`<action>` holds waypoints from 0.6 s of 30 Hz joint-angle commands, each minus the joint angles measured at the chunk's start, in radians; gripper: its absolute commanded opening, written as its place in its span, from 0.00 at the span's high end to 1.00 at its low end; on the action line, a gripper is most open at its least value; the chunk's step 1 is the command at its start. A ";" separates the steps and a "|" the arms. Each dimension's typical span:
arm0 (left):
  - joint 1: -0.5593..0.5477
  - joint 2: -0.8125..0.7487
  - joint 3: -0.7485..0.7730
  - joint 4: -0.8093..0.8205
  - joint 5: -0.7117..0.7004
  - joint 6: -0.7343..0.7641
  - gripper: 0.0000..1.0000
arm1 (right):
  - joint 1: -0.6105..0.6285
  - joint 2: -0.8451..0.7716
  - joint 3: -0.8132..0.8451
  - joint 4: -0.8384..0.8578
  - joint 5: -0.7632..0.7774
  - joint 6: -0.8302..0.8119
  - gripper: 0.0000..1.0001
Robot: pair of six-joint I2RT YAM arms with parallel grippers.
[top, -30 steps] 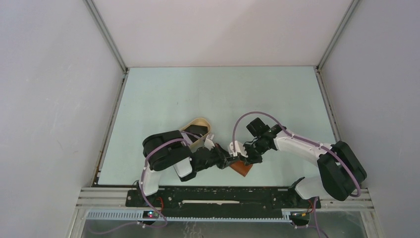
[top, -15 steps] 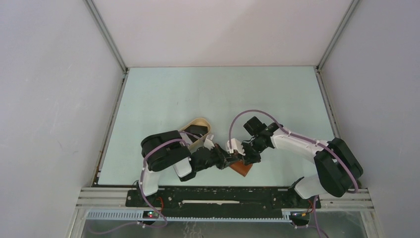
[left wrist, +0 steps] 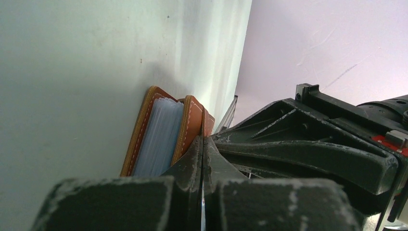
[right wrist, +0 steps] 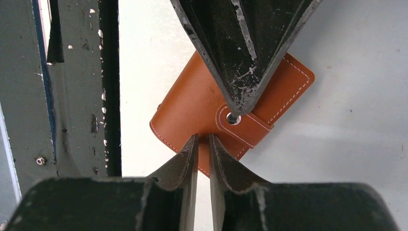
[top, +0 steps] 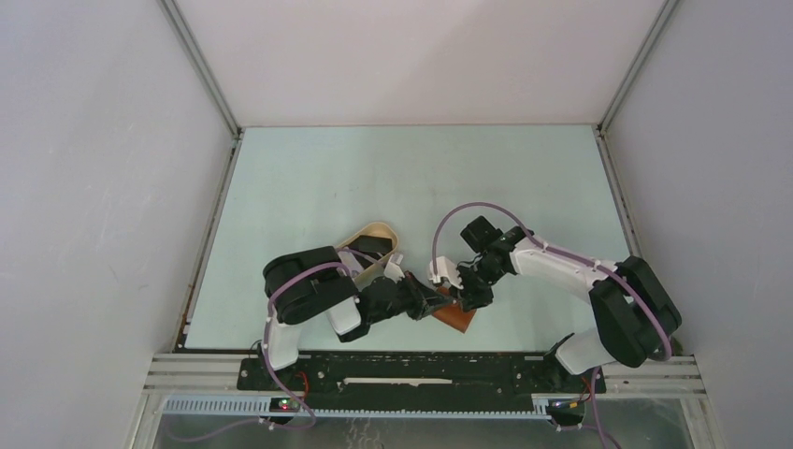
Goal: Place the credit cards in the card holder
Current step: Close the card holder at the center of the board.
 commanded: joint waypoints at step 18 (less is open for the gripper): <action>-0.012 0.007 -0.027 -0.166 -0.004 0.058 1.00 | -0.008 -0.043 0.068 0.153 0.036 0.128 0.83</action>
